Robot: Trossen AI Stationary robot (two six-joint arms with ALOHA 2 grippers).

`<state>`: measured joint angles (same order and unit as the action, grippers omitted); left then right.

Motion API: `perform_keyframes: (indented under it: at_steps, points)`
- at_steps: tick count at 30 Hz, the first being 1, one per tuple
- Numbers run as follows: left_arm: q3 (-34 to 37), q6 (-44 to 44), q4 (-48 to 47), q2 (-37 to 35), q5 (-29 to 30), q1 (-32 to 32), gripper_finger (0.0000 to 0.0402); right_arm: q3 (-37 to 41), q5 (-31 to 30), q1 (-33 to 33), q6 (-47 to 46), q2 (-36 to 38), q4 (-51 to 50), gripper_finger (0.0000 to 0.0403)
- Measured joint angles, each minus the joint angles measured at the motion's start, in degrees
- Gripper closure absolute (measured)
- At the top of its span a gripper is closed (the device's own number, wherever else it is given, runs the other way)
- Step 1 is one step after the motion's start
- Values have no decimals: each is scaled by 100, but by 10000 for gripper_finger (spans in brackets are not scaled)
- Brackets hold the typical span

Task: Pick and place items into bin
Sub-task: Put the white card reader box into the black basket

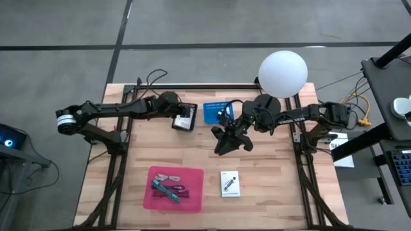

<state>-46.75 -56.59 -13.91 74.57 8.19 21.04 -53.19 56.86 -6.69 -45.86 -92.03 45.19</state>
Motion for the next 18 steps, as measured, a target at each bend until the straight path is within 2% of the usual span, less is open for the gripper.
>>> perform_keyframes:
  at_steps: [6, 12, 15, 18]
  points:
    - [-126, 1355, 762, -386, -228, -59, 276, 0, -132, -26, 41, -1, -51, 320]
    - [-122, 2223, 1975, -745, -1376, -173, 276, 0, -153, -53, 60, -2, -238, 319]
    - [-117, 2259, 2459, -858, -2032, -270, 276, 0, -153, -49, 58, -2, -306, 320]
    - [-93, 2251, 2729, -959, -2404, -422, 276, 0, -153, -49, 69, -4, -306, 323]
